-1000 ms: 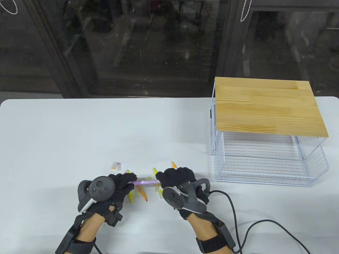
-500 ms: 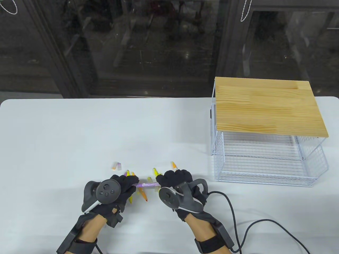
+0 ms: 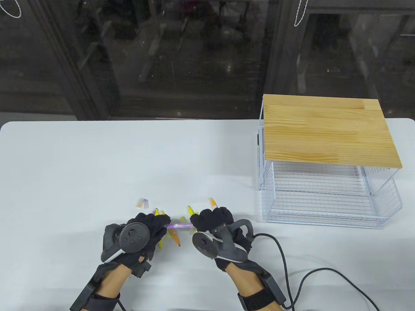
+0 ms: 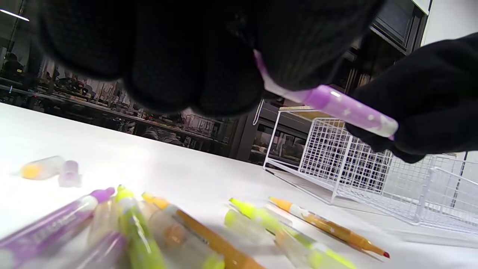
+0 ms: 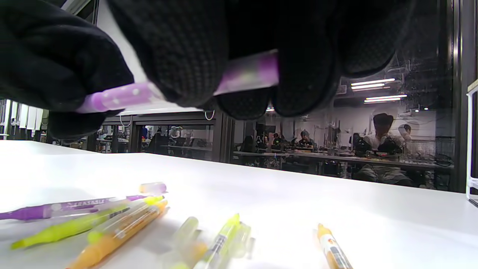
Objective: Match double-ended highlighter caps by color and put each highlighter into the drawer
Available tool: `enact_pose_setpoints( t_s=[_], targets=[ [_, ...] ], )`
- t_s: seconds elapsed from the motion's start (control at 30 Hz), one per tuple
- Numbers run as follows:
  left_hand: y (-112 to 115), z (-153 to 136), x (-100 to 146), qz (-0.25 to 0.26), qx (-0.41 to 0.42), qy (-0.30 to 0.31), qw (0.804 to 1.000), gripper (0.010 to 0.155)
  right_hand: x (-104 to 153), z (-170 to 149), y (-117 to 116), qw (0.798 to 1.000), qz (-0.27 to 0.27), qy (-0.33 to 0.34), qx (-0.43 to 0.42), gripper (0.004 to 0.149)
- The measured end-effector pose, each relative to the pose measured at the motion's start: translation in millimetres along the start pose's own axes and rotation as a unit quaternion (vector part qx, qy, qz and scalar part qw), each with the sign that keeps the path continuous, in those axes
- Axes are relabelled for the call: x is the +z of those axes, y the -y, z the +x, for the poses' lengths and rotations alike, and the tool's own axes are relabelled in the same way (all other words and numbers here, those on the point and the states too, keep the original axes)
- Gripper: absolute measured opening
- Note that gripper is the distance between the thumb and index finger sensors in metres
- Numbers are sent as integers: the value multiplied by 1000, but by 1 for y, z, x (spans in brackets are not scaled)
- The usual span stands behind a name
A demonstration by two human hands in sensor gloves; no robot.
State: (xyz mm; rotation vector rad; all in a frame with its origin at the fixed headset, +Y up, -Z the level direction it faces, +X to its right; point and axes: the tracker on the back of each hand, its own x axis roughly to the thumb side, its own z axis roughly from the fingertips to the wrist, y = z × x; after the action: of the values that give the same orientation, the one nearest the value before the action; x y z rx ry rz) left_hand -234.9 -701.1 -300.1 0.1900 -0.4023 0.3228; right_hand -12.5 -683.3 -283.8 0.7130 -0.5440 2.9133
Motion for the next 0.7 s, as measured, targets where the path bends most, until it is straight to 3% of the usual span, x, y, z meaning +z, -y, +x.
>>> enact_pose_setpoints(
  t_s=[0.4, 0.57, 0.7],
  targets=[
    [-1, -10, -2, -10, 15, -34, 999, 46, -3, -7, -7, 1000, 16, -12, -18, 44],
    [1, -3, -4, -10, 1, -27, 1000, 46, -2, -5, -8, 998, 42, -42, 9, 45],
    [4, 2, -4, -15, 5, -19, 1000, 46, -3, 1, -16, 998, 56, -27, -5, 45]
  ],
)
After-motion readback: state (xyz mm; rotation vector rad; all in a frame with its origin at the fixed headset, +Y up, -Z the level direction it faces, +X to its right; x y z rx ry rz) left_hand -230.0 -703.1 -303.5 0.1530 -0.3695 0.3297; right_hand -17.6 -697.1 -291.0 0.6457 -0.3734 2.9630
